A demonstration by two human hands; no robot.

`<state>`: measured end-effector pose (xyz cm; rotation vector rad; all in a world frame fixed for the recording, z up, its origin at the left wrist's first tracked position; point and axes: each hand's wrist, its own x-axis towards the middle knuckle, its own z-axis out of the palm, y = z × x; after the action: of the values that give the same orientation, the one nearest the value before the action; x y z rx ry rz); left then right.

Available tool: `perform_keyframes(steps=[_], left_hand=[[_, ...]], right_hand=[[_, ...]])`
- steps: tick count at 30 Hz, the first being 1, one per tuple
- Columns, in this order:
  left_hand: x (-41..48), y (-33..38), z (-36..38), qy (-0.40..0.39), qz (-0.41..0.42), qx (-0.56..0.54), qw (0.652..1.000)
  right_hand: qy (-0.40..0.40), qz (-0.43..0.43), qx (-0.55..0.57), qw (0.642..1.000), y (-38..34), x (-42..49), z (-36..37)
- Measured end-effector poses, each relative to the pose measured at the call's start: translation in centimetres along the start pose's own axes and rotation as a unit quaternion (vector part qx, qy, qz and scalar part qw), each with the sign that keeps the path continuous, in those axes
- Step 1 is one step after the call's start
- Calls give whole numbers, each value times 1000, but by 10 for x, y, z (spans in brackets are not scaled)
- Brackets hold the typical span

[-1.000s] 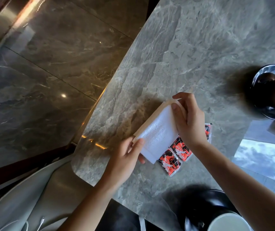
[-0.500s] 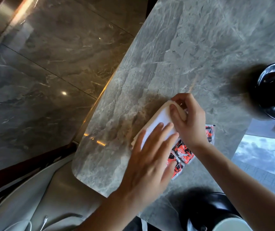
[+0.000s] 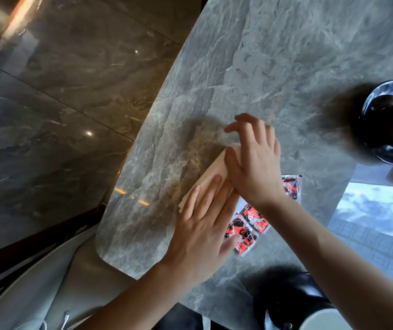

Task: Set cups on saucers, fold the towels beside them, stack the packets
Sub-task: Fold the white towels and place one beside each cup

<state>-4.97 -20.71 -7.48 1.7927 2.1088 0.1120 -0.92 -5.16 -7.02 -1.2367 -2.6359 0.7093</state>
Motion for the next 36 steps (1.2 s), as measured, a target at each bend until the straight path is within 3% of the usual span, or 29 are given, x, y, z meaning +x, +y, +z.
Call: perform_keyframes(steps=[10, 20, 25, 28, 30, 32, 36], left_hand=[[-1, 3, 5, -6, -16, -22, 1000], [3, 6, 1, -65, -29, -28, 997], [4, 11, -17, -80, -32, -51, 995], [4, 9, -29, -37, -42, -188, 981], [8, 1, -41, 11, -56, -278, 959], [11, -11, -50, 60, -61, -297, 951], [18, -25, -55, 28, -91, -281, 955]], right_hand=[[-83, 16, -82, 993, 13, 14, 15], [-59, 5, -98, 993, 19, 19, 23], [-97, 0, -93, 991, 16, 20, 15], [-47, 57, 75, 994, 7, 23, -1], [66, 107, 222, 967, 4, 18, -18], [146, 151, 281, 937, 6, 1, -35], [115, 256, 328, 902, 15, -47, -45]])
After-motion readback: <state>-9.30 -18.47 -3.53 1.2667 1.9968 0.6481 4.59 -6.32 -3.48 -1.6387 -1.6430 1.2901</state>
